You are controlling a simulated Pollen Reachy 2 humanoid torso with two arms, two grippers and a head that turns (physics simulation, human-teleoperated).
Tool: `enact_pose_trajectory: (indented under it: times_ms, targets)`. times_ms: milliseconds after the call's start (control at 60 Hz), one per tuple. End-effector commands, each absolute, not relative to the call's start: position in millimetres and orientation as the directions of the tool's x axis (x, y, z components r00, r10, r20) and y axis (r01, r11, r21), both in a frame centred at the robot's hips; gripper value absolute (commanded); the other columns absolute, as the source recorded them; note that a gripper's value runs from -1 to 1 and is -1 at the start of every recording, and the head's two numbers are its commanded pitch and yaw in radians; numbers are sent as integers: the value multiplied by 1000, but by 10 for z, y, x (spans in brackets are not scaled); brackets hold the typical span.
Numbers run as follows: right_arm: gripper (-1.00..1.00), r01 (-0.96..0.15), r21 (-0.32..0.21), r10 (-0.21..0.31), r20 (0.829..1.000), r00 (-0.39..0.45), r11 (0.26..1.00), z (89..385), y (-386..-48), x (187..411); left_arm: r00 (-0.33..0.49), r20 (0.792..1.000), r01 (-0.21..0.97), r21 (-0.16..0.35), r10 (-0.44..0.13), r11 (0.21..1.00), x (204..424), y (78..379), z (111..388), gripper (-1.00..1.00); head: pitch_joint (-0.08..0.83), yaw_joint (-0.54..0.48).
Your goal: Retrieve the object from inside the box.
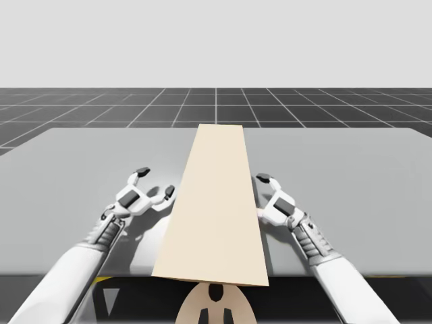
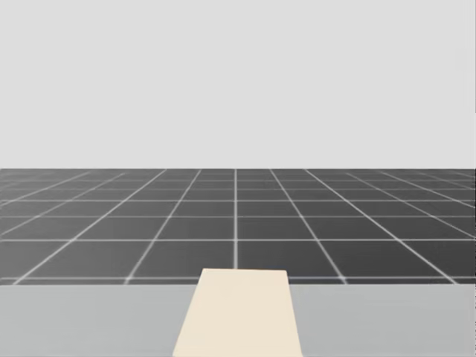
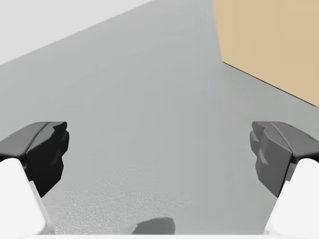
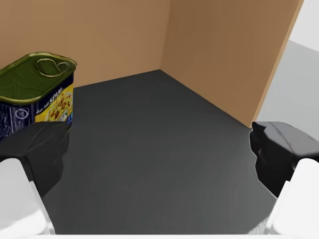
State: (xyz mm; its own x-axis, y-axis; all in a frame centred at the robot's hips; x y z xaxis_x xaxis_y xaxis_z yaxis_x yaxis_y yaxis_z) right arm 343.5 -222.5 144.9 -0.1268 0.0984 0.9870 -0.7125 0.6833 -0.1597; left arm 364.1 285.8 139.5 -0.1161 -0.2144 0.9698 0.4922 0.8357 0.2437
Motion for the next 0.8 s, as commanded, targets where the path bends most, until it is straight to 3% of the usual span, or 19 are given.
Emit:
enact_pose_trajectory:
  times_ms: [17,450,800]
  targets:
    - [-1000,-782,-149,61,988,-140,605,1428,-2074,3366,-130,963,527,269,-237,806,3608,2788,1384,-1000,8,-10]
    - [-1000,-876,-112,52,994,-99,470,1337,-1631,3461,-131,951,589,302,-280,749,3562,2646,1305,-1000,18,-19]
    - [-1000,-897,-93,83,995,-63,433,1222,-1183,3813,-142,946,594,318,-292,739,3545,2626,1303,-1000,33,-28]
